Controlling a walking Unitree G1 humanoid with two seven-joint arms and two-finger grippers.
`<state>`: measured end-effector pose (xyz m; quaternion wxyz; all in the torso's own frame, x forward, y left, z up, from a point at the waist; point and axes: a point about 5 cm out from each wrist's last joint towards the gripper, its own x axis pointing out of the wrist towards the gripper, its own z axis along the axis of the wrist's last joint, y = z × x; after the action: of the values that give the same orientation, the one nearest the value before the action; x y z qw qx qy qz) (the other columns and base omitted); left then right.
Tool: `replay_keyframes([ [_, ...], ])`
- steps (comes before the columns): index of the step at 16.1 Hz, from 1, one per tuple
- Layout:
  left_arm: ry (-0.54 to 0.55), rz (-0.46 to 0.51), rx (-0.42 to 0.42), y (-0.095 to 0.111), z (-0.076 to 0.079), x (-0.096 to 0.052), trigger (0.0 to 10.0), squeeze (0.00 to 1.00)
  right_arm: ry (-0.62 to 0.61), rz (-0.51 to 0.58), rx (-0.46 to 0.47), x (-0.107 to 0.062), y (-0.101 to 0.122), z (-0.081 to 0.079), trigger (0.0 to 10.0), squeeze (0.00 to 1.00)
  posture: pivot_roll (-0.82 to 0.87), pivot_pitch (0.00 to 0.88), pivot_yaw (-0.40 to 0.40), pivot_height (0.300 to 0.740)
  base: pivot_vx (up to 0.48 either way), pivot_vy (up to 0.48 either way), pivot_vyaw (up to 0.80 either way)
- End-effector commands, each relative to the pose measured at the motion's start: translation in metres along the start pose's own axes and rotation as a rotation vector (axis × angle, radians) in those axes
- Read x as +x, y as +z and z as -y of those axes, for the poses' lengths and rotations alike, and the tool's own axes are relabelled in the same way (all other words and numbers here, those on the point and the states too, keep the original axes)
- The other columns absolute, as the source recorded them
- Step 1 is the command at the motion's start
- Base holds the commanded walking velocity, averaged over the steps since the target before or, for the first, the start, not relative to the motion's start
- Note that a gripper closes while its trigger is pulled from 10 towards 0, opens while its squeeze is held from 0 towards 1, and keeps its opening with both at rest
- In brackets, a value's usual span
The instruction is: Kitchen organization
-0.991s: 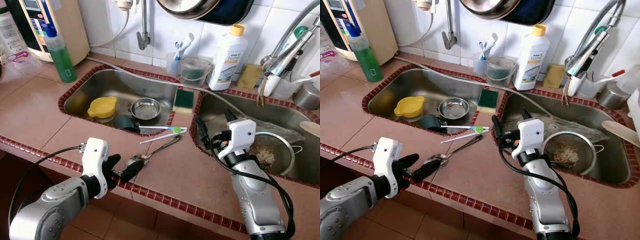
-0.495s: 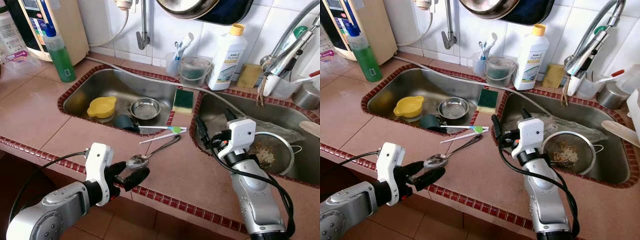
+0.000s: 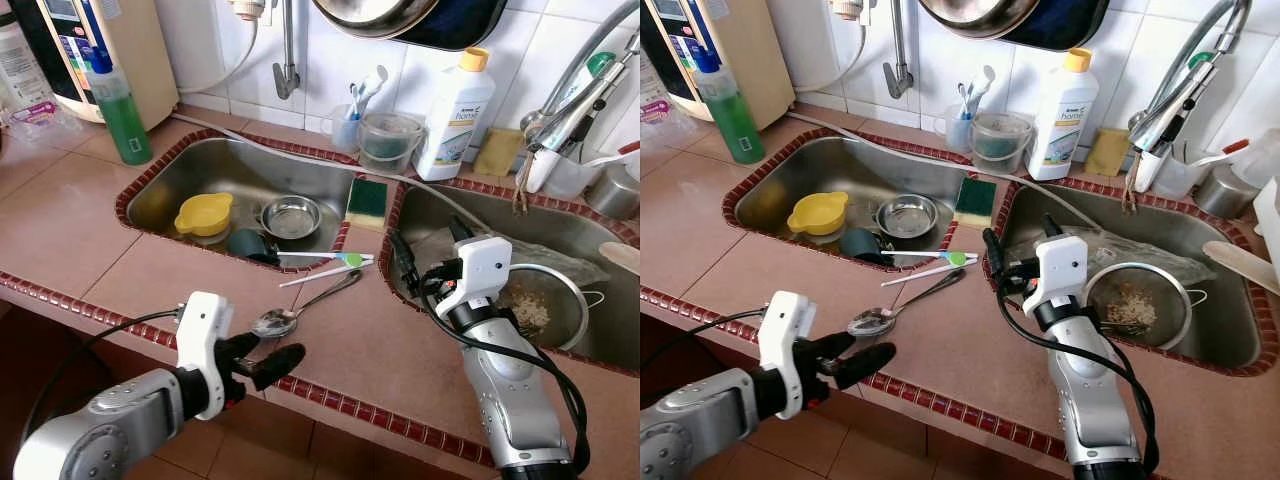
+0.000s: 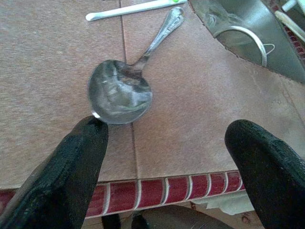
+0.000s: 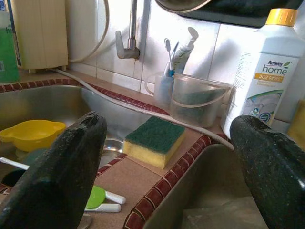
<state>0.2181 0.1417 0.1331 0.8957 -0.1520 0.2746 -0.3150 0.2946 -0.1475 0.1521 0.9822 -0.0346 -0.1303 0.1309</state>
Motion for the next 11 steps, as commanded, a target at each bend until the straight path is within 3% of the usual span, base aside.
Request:
replay_keyframes([
  [1, 0.004, -0.006, -0.002, 0.0, 0.001, 0.002, 10.0, 0.0, 0.003, 0.011, -0.001, 0.001, 0.004, 0.0, 10.0, 0.0, -0.07, 0.091, -0.035, 0.74, 0.0, 0.0, 0.0],
  [6, 0.031, 0.01, -0.025, 0.003, 0.002, 0.013, 10.0, 0.0, -0.005, 0.008, -0.002, 0.0, 0.004, 0.001, 10.0, 0.0, -0.08, 0.095, -0.029, 0.74, 0.0, 0.0, 0.0],
  [11, 0.072, -0.019, -0.029, 0.0, -0.004, 0.011, 10.0, 0.0, -0.009, 0.006, 0.0, -0.002, 0.004, 0.001, 10.0, 0.0, -0.08, 0.099, -0.024, 0.74, 0.0, 0.0, 0.0],
])
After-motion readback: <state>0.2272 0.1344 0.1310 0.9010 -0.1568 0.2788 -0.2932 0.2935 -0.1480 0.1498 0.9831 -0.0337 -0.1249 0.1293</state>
